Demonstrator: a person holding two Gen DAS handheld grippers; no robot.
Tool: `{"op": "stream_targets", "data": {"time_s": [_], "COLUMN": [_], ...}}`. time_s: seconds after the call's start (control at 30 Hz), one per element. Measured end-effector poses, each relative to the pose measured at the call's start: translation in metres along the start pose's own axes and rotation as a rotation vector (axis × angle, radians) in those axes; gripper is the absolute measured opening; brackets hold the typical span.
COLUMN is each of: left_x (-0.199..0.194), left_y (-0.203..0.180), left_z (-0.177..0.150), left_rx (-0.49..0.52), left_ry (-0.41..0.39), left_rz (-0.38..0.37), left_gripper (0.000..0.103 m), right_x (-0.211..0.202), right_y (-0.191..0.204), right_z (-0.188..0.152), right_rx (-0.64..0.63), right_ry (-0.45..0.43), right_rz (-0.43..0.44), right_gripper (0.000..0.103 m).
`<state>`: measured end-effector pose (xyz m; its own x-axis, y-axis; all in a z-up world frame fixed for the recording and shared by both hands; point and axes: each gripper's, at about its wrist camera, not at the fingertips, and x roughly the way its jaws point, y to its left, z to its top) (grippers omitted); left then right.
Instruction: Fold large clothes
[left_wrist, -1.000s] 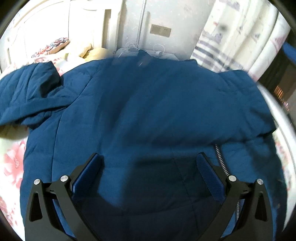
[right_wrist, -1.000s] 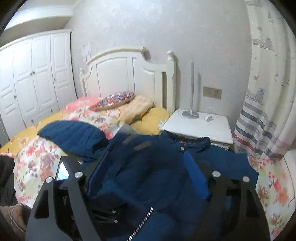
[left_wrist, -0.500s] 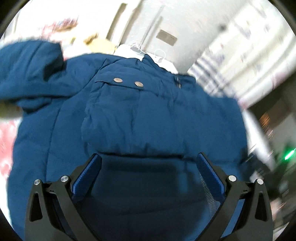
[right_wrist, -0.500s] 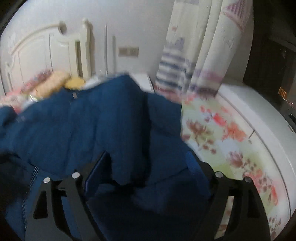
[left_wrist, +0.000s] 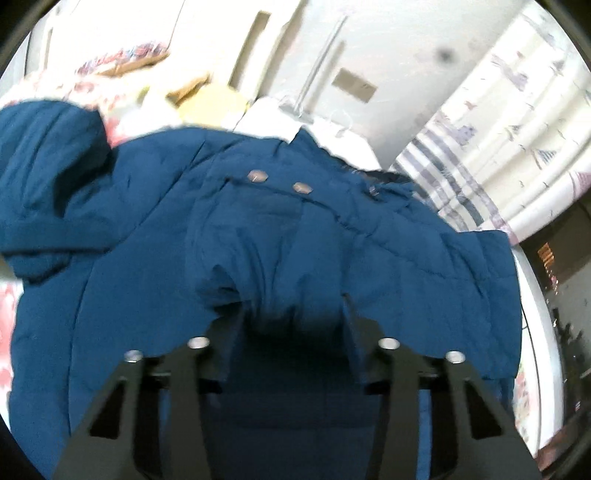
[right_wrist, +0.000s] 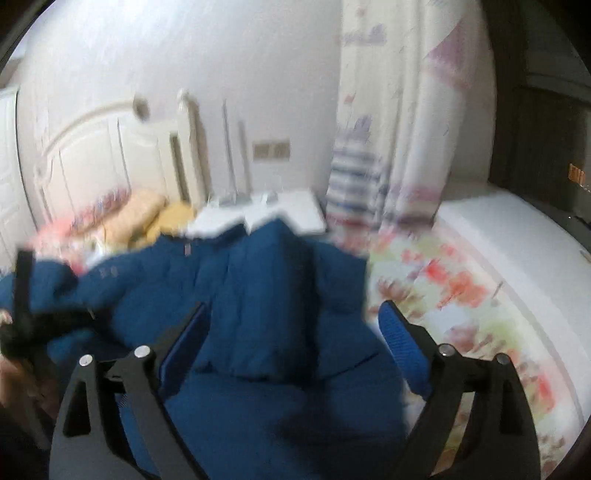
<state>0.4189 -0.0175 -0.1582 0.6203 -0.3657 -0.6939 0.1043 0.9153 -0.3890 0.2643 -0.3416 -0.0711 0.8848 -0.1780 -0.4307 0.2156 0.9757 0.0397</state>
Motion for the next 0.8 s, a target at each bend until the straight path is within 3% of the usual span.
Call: {"op": "stream_targets", "data": {"time_s": [0.07,0.27,0.33,0.47,0.8], "left_x": [-0.018,-0.073,-0.08,-0.096,-0.123], "left_y": [-0.01,-0.025,-0.029,-0.029,-0.033], "left_z": [0.0,-0.001,-0.002,-0.006,-0.024], "left_rx": [0.045,0.104,0.119,0.152,0.189], "left_ry": [-0.071,-0.234,-0.246,-0.261,-0.298], "left_rz": [-0.006,0.005,0.012,0.029,0.039], "left_gripper": [0.031,0.029,0.029,0.029,0.029], "right_x": [-0.024,-0.09,-0.107,-0.13,-0.211], "right_y": [-0.014,-0.059,-0.072,-0.093,-0.158], "right_z": [0.014,0.04,0.046,0.06,0.062], "right_rx": [0.037,0.209,0.258,0.327,0.499], "right_ry": [-0.069,-0.275,-0.349,-0.393,-0.568], "right_rz": [-0.033,-0.055,-0.025,0.026,-0.192], "right_gripper": [0.099,0.1,0.1,0.1,0.1]}}
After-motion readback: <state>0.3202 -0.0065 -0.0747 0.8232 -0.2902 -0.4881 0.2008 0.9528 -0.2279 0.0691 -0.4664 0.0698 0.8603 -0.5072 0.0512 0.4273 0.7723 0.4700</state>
